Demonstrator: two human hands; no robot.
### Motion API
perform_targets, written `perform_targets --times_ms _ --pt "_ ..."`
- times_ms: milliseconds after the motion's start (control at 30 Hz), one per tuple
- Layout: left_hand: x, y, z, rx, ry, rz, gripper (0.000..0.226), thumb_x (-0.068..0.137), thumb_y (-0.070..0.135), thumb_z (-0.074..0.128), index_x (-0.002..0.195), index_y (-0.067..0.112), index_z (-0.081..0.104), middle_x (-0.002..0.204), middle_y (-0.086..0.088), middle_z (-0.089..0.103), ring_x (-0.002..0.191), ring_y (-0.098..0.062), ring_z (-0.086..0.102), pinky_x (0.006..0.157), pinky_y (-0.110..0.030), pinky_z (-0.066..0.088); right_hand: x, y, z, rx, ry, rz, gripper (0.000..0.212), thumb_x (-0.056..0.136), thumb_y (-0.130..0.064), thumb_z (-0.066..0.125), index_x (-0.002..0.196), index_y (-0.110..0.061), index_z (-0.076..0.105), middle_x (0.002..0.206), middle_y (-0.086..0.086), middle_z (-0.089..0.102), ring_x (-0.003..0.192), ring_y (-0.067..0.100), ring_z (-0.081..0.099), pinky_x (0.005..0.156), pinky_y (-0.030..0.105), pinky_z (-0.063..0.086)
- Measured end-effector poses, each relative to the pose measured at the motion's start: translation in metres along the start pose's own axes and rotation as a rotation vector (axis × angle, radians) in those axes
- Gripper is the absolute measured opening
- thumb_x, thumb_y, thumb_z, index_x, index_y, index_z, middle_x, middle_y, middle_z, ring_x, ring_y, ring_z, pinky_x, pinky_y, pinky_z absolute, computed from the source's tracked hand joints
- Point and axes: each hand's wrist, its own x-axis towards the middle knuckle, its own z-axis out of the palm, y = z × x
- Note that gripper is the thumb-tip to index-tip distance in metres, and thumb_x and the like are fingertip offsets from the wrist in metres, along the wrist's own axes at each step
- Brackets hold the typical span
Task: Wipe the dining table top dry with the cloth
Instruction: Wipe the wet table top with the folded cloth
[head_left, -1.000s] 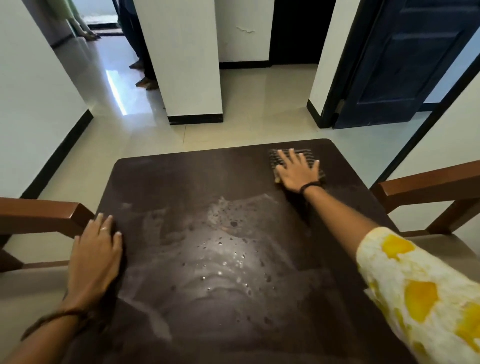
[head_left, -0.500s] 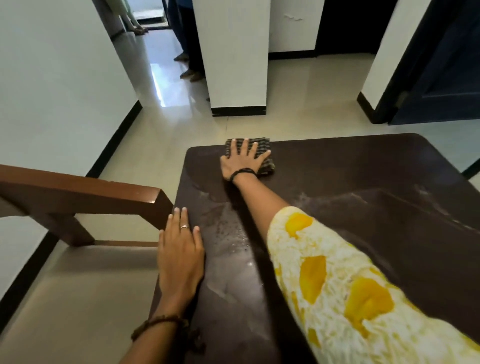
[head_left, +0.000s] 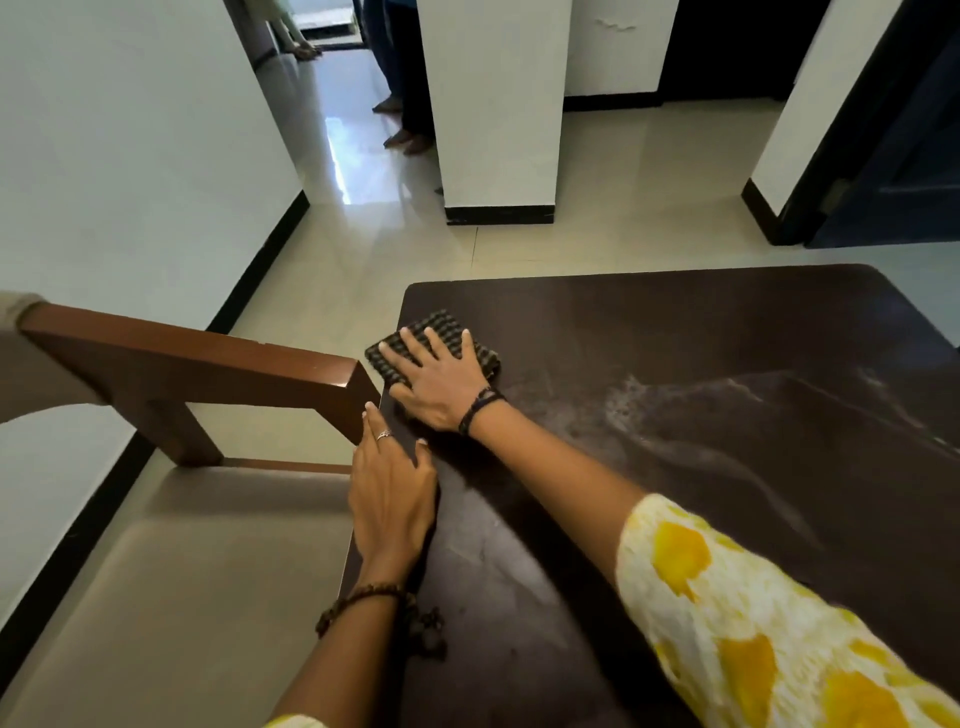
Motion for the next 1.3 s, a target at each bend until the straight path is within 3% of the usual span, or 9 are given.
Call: perform_targets --times_ms 167,333,500,700,800,933,1100,1233,1300 --pt "0.001 0.005 -0.006 -0.102 -0.004 -0.078 0.068 0.094 0.025 0.043 0.147 0.012 0.003 0.146 -0.014 0.035 0.127 -0.031 0.04 0.097 -0.042 0.037 -0.014 0.002 0.002 -0.017 0.031 -0.07 0.054 0.1 -0.046 0.019 0.15 -0.033 0.004 0.16 -0.002 0.0 0.146 0.023 0.0 0.112 0.06 -0.002" --pt "0.004 0.001 -0.007 -0.164 0.003 -0.099 0.074 0.088 0.015 0.044 0.148 0.016 0.0 0.143 -0.01 0.04 0.121 -0.031 0.046 0.095 -0.041 0.039 0.025 0.001 -0.008 0.021 -0.048 0.073 0.057 0.099 -0.05 0.018 0.151 -0.033 0.002 0.16 -0.001 -0.004 0.146 0.026 -0.003 0.111 0.062 -0.004" --pt "0.002 0.0 -0.008 -0.225 0.027 -0.066 0.076 0.085 0.008 0.043 0.148 0.017 0.001 0.136 -0.014 0.048 0.114 -0.032 0.05 0.09 -0.04 0.041 -0.018 -0.008 0.006 0.01 0.033 -0.02 0.055 0.099 -0.047 0.018 0.15 -0.033 0.004 0.16 -0.001 -0.001 0.146 0.025 0.0 0.111 0.06 -0.004" --pt "0.0 0.0 -0.007 -0.194 0.036 -0.034 0.054 0.086 0.008 0.042 0.139 0.013 0.034 0.137 -0.011 0.046 0.121 -0.029 0.045 0.098 -0.04 0.037 -0.083 0.034 0.009 -0.022 0.099 -0.018 0.053 0.1 -0.046 0.021 0.149 -0.038 0.006 0.16 -0.005 0.003 0.146 0.02 0.004 0.113 0.055 -0.001" --pt "-0.001 0.004 -0.008 -0.187 0.031 -0.05 0.058 0.087 0.007 0.042 0.143 0.012 0.026 0.139 -0.011 0.044 0.121 -0.03 0.045 0.098 -0.04 0.037 -0.089 0.062 0.006 0.015 0.105 0.104 0.052 0.1 -0.046 0.021 0.149 -0.039 0.006 0.159 -0.005 0.003 0.147 0.021 0.004 0.113 0.055 -0.002" --pt "-0.002 0.007 -0.01 -0.177 0.029 -0.054 0.068 0.088 0.005 0.043 0.147 0.011 0.009 0.14 -0.01 0.044 0.117 -0.03 0.049 0.09 -0.036 0.04 -0.075 0.046 0.006 0.027 0.103 0.168 0.052 0.1 -0.046 0.021 0.15 -0.037 0.007 0.16 -0.002 0.001 0.146 0.026 0.002 0.111 0.061 -0.002" --pt "0.0 0.002 -0.009 -0.16 0.016 -0.045 0.07 0.087 0.007 0.044 0.147 0.009 0.01 0.141 -0.013 0.041 0.12 -0.031 0.047 0.092 -0.038 0.039 -0.051 0.011 0.008 0.005 0.056 0.033 0.052 0.1 -0.046 0.021 0.149 -0.039 0.008 0.16 0.0 0.001 0.146 0.027 0.001 0.11 0.063 -0.002" --pt "0.001 0.002 -0.006 -0.136 0.044 0.005 0.06 0.087 0.009 0.045 0.143 0.009 0.022 0.139 -0.015 0.043 0.123 -0.031 0.044 0.098 -0.04 0.037 -0.062 0.016 0.008 -0.061 0.066 -0.113 0.05 0.1 -0.045 0.021 0.149 -0.04 0.009 0.16 -0.002 0.003 0.146 0.024 0.004 0.112 0.059 0.0" --pt "0.002 0.0 -0.004 -0.068 0.044 0.078 0.055 0.087 0.009 0.045 0.14 0.009 0.029 0.14 -0.015 0.041 0.13 -0.03 0.036 0.108 -0.044 0.03 -0.075 0.031 0.009 -0.058 0.083 -0.124 0.049 0.101 -0.045 0.021 0.148 -0.041 0.009 0.16 -0.004 0.004 0.146 0.022 0.005 0.113 0.056 0.0"
